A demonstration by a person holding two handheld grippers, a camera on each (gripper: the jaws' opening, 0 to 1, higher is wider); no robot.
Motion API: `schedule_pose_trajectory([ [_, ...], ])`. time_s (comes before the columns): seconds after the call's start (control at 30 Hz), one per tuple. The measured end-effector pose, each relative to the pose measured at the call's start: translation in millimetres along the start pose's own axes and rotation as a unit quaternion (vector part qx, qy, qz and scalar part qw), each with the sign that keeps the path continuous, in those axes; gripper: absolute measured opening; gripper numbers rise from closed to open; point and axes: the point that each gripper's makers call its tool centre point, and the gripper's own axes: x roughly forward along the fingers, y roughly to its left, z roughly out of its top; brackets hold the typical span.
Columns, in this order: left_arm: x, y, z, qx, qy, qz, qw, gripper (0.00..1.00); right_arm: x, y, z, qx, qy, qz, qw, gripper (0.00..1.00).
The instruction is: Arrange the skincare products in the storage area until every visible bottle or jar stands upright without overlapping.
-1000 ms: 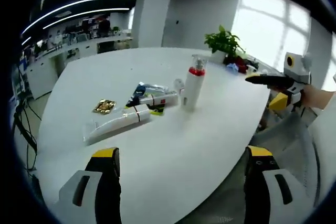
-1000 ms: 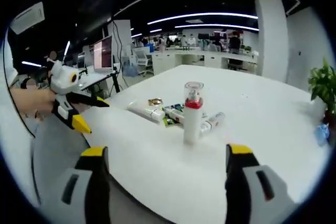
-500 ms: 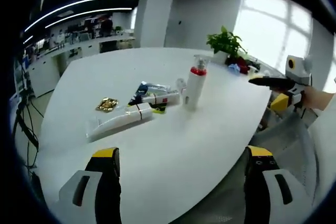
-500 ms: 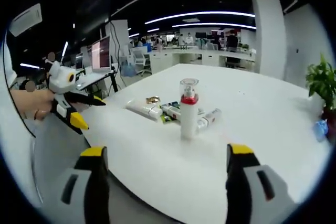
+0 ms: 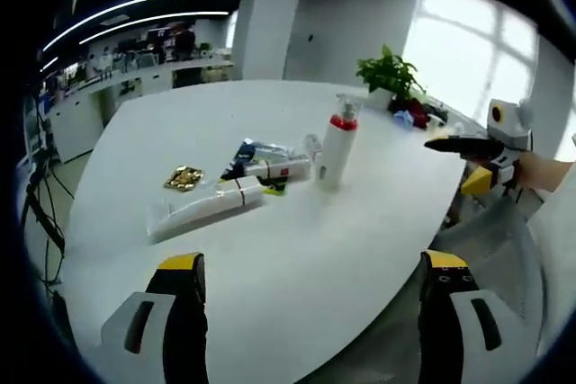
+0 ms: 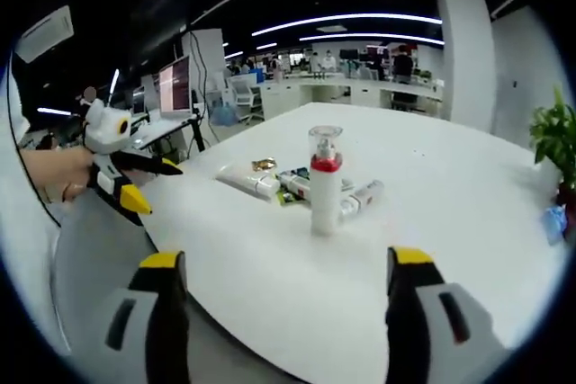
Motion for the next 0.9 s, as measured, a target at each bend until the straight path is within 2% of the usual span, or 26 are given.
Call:
schedule_pose_trajectory([
  [0.33,0.3,11.4,-0.4,-0.009,0.003,0.008,0.9999,0.97,13.3,-14.1,8.4,-0.019,0.005,0.010,0.9998,0.90],
  [0.9,9.9,22.3,2.0,-0.023,0.009,0.014,0.9996,0.97,38.3,-61.2,10.5,-0.076,0.036,0.038,0.9957,0.84],
])
